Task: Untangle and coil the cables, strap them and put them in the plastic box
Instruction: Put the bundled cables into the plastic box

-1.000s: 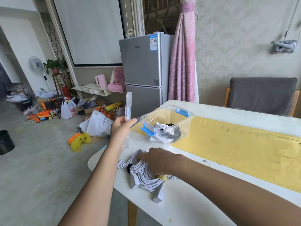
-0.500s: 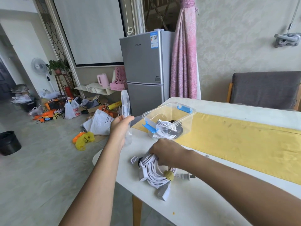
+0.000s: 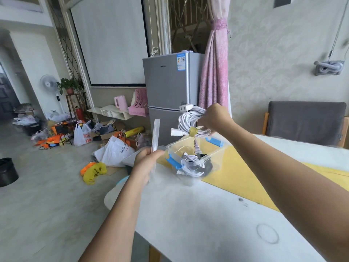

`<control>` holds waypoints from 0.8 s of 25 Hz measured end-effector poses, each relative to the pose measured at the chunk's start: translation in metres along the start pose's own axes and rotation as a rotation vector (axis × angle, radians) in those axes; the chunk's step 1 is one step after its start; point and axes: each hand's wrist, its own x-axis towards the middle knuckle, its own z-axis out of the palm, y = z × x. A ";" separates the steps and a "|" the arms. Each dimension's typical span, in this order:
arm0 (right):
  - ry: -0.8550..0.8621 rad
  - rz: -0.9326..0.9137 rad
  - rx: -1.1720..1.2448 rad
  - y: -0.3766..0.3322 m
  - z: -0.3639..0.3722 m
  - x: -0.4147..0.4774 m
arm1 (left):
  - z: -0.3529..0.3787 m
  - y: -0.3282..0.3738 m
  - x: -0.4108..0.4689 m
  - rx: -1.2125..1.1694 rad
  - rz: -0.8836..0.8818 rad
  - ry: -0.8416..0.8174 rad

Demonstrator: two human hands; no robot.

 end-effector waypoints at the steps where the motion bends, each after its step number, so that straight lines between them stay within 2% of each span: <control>1: -0.045 0.073 0.088 0.004 0.009 0.008 | 0.002 -0.001 -0.001 0.018 0.000 -0.015; 3: -0.064 0.156 0.208 0.016 0.028 0.014 | 0.005 -0.001 -0.004 0.039 0.009 -0.036; 5: -0.020 0.162 0.165 0.030 0.045 0.010 | 0.007 -0.002 -0.006 0.057 0.015 -0.051; 10: -0.030 0.100 -0.288 0.042 0.062 0.002 | 0.001 -0.010 0.000 0.083 0.014 -0.073; 13: -0.171 0.054 -0.519 0.033 0.061 0.013 | 0.000 -0.013 0.003 0.062 0.013 -0.089; 17: -0.559 0.121 -0.825 0.031 0.069 0.029 | 0.002 -0.012 0.002 0.069 0.022 -0.119; 20: -0.564 0.060 -0.855 0.039 0.072 0.032 | 0.002 -0.013 0.002 0.081 0.030 -0.128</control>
